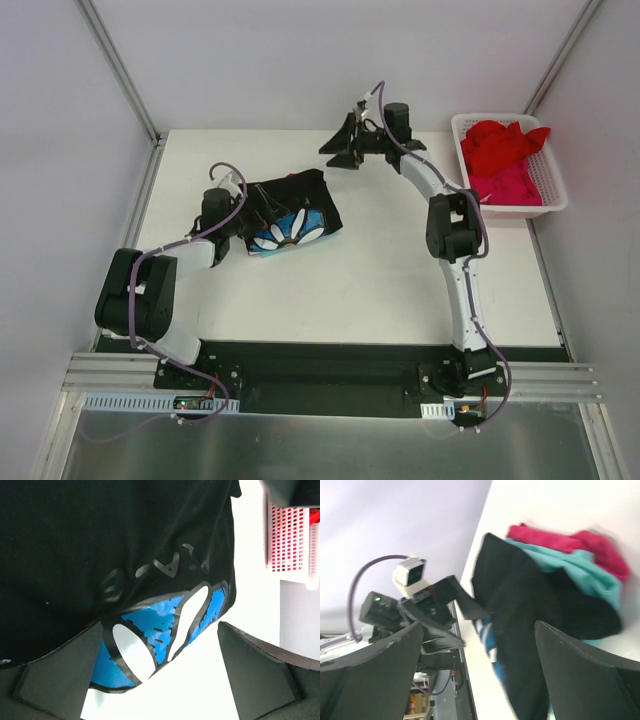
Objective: Fold and stack the t-shirts
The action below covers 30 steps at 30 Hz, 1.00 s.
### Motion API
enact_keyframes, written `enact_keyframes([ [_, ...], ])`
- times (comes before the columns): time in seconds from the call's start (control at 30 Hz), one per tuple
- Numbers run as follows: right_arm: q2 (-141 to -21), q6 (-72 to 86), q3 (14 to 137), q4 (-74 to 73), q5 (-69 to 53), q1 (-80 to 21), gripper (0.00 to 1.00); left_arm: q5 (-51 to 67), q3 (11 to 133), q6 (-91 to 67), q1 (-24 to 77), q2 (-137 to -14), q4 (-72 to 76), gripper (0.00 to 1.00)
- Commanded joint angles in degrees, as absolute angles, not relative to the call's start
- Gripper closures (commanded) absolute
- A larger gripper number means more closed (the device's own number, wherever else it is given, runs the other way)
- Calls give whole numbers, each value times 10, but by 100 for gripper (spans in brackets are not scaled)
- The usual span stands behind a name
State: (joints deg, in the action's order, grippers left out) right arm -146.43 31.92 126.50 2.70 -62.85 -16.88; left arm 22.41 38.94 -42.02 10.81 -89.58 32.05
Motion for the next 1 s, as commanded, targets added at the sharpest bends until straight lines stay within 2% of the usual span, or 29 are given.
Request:
enact_keyframes([
  [0.0, -1327, 246, 1259, -13, -640, -188, 4, 232, 383, -412, 107, -841, 299, 1],
  [0.23, -1247, 222, 1133, -30, -642, -214, 4, 206, 429, -360, 104, -787, 196, 1],
  [0.43, -1200, 186, 1010, -40, -607, -225, 4, 278, 551, -334, 41, -846, 136, 1],
  [0.6, -1194, 84, 1013, -180, -526, -229, 4, 318, 641, -341, 12, -948, 127, 1],
  [0.77, -1215, 93, 1020, -171, -533, -229, 4, 360, 695, -374, 12, -1026, 156, 1],
  [0.97, -1223, 100, 1028, -169, -539, -231, 4, 371, 677, -403, 13, -1018, 170, 1],
])
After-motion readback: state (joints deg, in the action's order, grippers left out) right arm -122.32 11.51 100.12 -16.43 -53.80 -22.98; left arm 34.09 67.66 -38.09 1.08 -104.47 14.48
